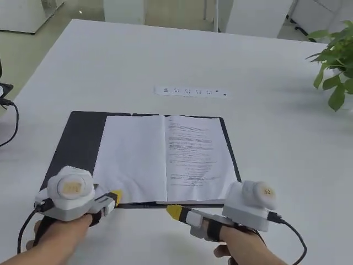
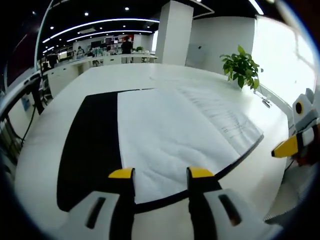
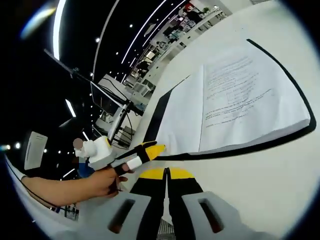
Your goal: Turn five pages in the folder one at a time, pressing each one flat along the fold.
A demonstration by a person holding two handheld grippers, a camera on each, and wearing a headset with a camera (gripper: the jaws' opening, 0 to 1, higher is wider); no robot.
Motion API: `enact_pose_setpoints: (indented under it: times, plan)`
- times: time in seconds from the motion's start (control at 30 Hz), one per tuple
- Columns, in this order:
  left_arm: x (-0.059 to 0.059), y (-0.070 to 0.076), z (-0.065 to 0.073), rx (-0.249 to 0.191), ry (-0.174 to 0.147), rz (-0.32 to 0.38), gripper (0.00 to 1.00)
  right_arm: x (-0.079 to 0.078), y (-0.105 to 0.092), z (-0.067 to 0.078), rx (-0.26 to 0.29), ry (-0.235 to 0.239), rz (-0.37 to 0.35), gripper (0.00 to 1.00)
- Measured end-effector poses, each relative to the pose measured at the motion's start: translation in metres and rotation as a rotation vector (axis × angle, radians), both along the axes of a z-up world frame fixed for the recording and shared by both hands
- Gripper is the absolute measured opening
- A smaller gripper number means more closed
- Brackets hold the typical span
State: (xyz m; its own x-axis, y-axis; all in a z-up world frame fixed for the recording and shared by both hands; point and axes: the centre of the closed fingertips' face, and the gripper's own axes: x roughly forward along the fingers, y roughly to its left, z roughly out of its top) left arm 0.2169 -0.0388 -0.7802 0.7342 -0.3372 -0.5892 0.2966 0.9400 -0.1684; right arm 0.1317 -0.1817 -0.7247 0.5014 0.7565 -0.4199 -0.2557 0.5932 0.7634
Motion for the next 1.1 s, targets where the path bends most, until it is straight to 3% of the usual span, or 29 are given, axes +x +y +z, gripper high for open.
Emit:
enact_pose_setpoints:
  times: [0.1,0.17,0.3,0.33,0.43,0.5,0.57,0.63,0.87,1.03,1.1]
  plan:
    - [-0.005,0.003,0.009,-0.025,0.008,0.015,0.40,0.001,-0.017,0.017,-0.005,-0.018,-0.062,0.00]
    - [-0.011,0.004,0.020,-0.043,0.006,0.019,0.42,0.004,-0.024,0.031,0.002,-0.073,-0.086,0.00]
    - [-0.023,0.007,0.047,-0.077,-0.013,0.013,0.42,0.006,-0.050,0.049,0.020,-0.068,-0.172,0.01]
    - [-0.026,0.008,0.053,-0.079,-0.016,0.013,0.42,0.008,-0.057,0.054,0.015,-0.097,-0.195,0.02]
    - [-0.037,0.016,0.072,-0.083,-0.026,0.010,0.42,0.008,-0.080,0.057,-0.041,-0.115,-0.234,0.10]
    - [-0.046,0.019,0.088,-0.080,-0.046,0.004,0.43,0.008,-0.091,0.062,-0.087,-0.164,-0.236,0.14]
    - [-0.053,0.023,0.097,-0.081,-0.052,0.015,0.45,0.007,-0.102,0.064,-0.133,-0.183,-0.242,0.19]
    - [-0.061,0.026,0.110,-0.106,-0.068,0.031,0.47,0.006,-0.111,0.067,-0.179,-0.215,-0.247,0.25]
    - [-0.091,0.031,0.130,-0.093,-0.098,0.039,0.59,0.003,-0.134,0.065,-0.252,-0.253,-0.292,0.45]
    - [-0.104,0.037,0.128,-0.077,-0.105,0.045,0.68,-0.003,-0.145,0.056,-0.285,-0.244,-0.282,0.51]
    - [-0.109,0.040,0.127,-0.075,-0.104,0.057,0.73,-0.004,-0.148,0.058,-0.322,-0.269,-0.284,0.58]
